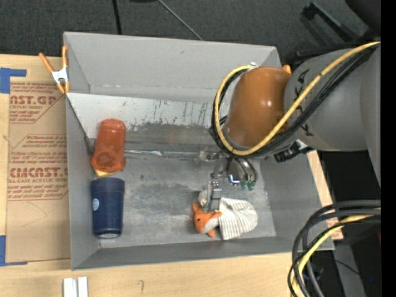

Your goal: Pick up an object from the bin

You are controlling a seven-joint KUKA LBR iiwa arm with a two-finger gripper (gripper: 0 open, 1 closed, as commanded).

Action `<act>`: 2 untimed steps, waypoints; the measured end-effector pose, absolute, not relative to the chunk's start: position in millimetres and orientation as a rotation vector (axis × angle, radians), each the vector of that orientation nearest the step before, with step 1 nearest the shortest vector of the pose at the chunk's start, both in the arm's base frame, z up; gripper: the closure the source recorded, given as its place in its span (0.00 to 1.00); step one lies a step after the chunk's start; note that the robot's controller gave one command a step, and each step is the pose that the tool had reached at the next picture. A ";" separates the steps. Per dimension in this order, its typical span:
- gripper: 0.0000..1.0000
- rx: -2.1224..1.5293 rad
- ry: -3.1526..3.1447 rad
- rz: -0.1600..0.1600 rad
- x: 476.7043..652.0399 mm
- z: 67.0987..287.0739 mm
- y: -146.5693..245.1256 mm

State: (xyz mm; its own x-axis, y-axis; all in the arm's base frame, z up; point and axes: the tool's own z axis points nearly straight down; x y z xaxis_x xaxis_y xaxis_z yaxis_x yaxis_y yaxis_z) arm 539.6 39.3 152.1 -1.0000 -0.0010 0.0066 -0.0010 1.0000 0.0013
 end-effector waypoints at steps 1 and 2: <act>0.00 0.001 -3.142 -0.003 541.3 156.8 39.2; 0.00 0.126 -3.145 -0.001 524.4 120.7 18.0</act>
Offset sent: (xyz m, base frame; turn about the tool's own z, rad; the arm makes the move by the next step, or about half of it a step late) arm -0.0342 -0.0443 -0.0690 -0.1481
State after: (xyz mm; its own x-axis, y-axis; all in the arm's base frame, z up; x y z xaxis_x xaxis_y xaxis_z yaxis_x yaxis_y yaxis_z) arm 524.4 18.0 120.7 -0.9968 -0.0798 -0.0063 -0.0798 0.9968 0.0003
